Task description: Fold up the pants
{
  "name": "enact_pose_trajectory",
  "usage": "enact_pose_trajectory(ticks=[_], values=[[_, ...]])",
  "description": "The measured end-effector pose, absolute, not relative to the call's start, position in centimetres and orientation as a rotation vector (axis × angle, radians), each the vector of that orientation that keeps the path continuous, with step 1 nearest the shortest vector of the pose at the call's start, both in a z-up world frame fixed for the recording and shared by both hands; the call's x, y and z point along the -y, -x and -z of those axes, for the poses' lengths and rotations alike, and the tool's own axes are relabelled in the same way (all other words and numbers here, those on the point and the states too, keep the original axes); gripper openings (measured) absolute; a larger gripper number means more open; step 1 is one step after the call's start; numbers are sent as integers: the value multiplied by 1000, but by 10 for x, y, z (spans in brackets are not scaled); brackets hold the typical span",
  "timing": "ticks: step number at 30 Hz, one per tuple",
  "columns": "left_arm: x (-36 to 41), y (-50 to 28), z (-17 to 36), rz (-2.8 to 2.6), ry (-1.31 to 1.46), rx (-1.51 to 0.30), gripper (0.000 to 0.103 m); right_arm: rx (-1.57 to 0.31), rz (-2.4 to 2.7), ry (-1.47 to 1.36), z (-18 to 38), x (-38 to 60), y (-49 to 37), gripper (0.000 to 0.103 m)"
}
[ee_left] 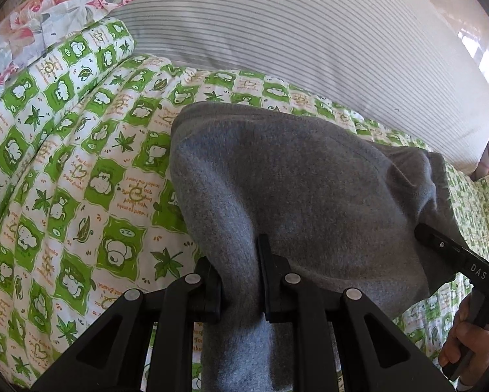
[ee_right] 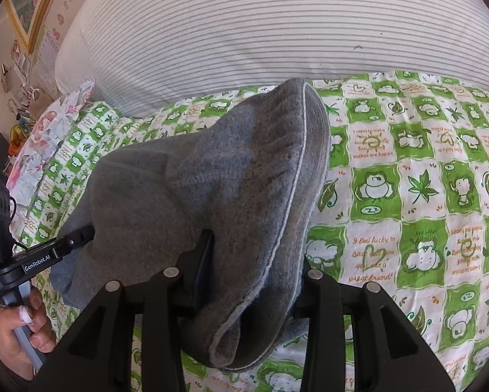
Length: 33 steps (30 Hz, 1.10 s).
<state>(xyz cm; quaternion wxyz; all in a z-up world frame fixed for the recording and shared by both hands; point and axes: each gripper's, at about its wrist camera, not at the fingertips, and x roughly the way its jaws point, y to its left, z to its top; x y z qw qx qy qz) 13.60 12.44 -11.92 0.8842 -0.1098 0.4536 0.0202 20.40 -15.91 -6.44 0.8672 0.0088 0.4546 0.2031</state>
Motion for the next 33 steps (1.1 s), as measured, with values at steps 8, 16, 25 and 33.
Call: enact_pose_trajectory(ticks=[8, 16, 25, 33], values=[[-132, -137, 119, -34, 263, -969, 22, -1005, -420, -28, 66, 160, -209, 48], [-130, -112, 107, -85, 230, -964, 54, -1000, -424, -24, 44, 167, -195, 64], [-127, -77, 100, -100, 219, -955, 61, -968, -476, 62, 16, 164, -168, 79], [-118, -46, 93, -105, 197, -953, 67, -938, -619, 163, -3, 145, -133, 87]])
